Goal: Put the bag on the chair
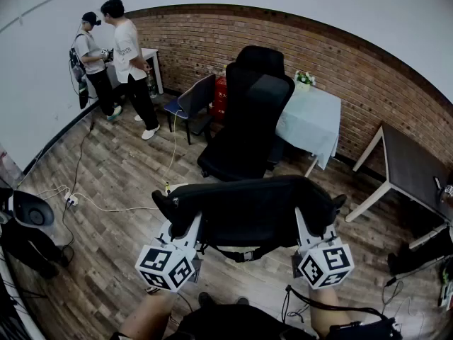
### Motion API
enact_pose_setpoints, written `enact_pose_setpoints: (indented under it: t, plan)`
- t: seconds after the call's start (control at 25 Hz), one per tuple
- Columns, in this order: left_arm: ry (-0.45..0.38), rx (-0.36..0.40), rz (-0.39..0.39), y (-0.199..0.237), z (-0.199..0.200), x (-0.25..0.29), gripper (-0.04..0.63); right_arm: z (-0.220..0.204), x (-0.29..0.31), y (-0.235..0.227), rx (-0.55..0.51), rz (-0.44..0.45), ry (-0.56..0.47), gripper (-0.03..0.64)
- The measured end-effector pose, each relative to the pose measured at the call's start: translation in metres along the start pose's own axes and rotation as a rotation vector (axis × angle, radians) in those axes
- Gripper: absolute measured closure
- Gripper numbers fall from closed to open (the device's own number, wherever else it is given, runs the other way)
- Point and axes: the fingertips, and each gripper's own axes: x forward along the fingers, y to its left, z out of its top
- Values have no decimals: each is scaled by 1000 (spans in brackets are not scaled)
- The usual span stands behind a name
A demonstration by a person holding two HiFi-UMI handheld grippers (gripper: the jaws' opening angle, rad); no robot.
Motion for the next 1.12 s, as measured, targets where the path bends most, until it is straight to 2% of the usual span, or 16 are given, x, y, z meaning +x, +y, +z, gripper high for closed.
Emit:
enact_pose_setpoints:
  t: [0.32,0.72,1.12]
  plan:
    - [-14,23,-9,2,12,-1,540,7,7,4,5,6,-4,551]
    - [-33,16,-21,9,17,-5,540,9,11,11,18,9,-11,551]
    - [-31,23,-29,29,21,-8,540,5,27,25,28,6,-3,549]
